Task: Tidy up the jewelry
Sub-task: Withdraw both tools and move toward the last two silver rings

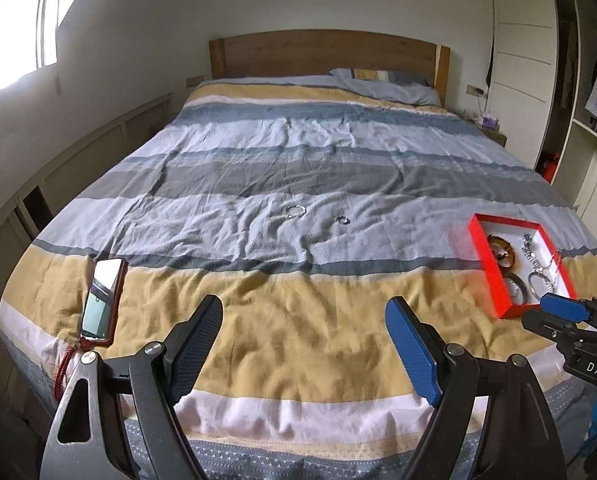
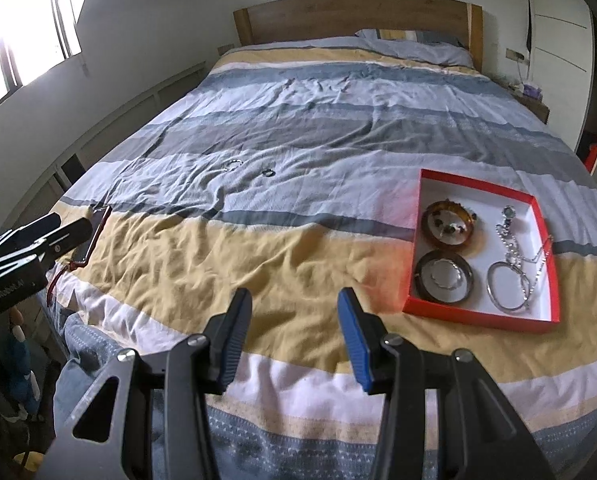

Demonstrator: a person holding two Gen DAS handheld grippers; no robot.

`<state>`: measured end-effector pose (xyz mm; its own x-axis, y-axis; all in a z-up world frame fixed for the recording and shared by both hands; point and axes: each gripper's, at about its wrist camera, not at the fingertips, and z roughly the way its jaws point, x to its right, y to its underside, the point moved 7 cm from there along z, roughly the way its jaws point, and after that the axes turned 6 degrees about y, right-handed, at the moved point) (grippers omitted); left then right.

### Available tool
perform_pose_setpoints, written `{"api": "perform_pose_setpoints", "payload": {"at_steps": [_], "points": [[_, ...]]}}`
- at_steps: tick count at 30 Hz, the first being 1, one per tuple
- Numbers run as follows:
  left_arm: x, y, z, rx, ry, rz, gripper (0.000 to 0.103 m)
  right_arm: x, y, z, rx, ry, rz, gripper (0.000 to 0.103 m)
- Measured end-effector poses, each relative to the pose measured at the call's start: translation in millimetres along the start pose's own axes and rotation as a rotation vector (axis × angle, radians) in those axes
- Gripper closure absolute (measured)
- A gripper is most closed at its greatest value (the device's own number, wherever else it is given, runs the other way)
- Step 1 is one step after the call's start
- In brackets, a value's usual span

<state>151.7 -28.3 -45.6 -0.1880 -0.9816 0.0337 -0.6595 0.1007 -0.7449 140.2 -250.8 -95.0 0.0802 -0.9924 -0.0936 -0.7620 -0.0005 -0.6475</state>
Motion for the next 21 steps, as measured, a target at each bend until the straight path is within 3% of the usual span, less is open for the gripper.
{"api": "perform_pose_setpoints", "payload": {"at_steps": [14, 21], "points": [[-29, -2, 76, -0.1, 0.006, -0.051, 0.021, -11, -34, 67, -0.037, -0.046, -0.033, 0.06], [-56, -23, 127, -0.108, 0.021, -0.084, 0.021, -21, -70, 115, -0.039, -0.077, -0.065, 0.06]]}}
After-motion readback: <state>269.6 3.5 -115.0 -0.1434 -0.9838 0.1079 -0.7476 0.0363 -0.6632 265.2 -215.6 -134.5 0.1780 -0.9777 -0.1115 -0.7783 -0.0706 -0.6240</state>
